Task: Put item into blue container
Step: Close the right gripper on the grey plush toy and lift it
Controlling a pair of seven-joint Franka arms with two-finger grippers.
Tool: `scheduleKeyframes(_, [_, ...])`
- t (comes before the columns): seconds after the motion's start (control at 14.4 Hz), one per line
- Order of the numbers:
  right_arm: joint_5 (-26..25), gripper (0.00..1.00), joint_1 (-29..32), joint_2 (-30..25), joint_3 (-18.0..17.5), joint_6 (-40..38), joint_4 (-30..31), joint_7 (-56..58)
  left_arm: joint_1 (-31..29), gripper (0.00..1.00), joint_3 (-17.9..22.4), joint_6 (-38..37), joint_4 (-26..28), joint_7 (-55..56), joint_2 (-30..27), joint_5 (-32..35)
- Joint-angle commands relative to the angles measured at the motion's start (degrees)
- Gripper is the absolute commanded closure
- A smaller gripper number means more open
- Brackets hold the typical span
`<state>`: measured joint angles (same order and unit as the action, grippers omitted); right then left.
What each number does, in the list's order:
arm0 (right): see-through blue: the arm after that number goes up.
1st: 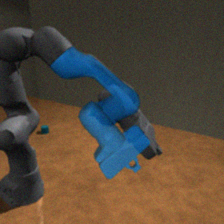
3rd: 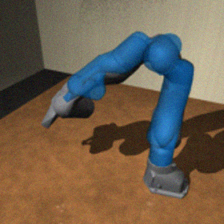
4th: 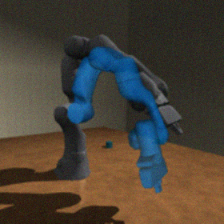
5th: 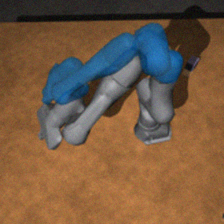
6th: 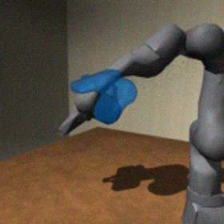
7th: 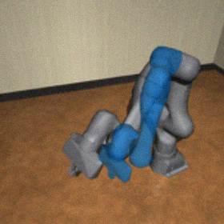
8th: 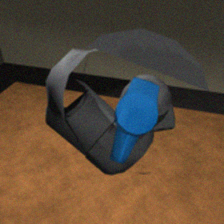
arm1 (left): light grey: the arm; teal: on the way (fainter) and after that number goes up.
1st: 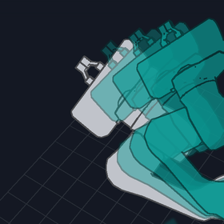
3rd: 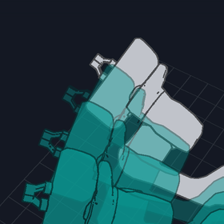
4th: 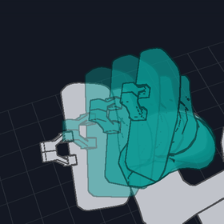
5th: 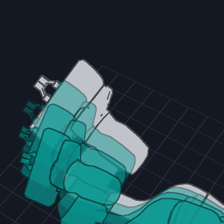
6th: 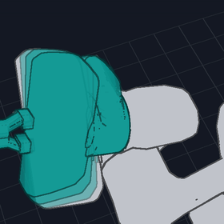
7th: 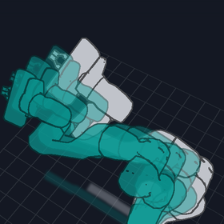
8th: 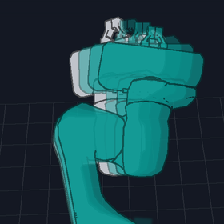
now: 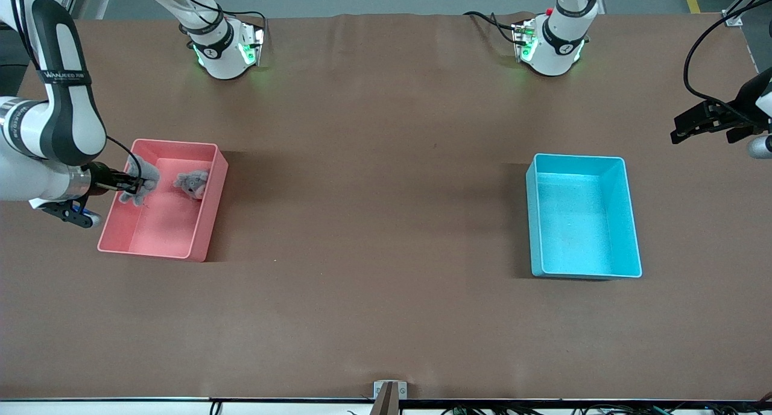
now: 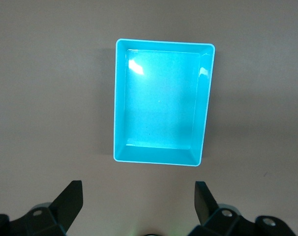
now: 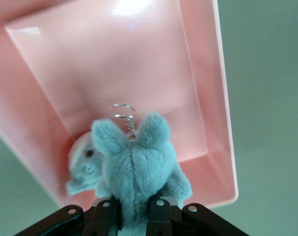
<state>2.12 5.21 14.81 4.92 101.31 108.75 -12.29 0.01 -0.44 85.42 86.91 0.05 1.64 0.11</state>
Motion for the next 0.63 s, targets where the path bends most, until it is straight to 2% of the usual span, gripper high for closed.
scheduleKeyframes(0.0, [0.5, 0.97, -5.7, 0.5, -0.1, -5.8, -5.2, -10.3, -0.3, 0.00, -0.1, 0.3, -0.3, -0.7, -0.3, -0.2])
scheduleKeyframes(0.14, [2.4, 0.97, -9.1, 0.5, -0.2, -6.0, -5.6, -16.5, -0.3, 0.00, -0.1, 0.5, -0.3, -0.7, -0.4, -0.1])
scheduleKeyframes(0.35, [8.7, 0.97, -14.1, 0.6, -0.1, -4.7, -5.6, -24.2, -0.3, 0.00, -0.1, 1.2, -0.3, -0.7, -0.3, 0.2])
scheduleKeyframes(0.56, [10.3, 0.97, -20.5, 1.3, -0.1, 1.0, -5.5, -33.0, -0.4, 0.00, -0.1, 4.0, -0.2, -0.8, 0.6, 0.3])
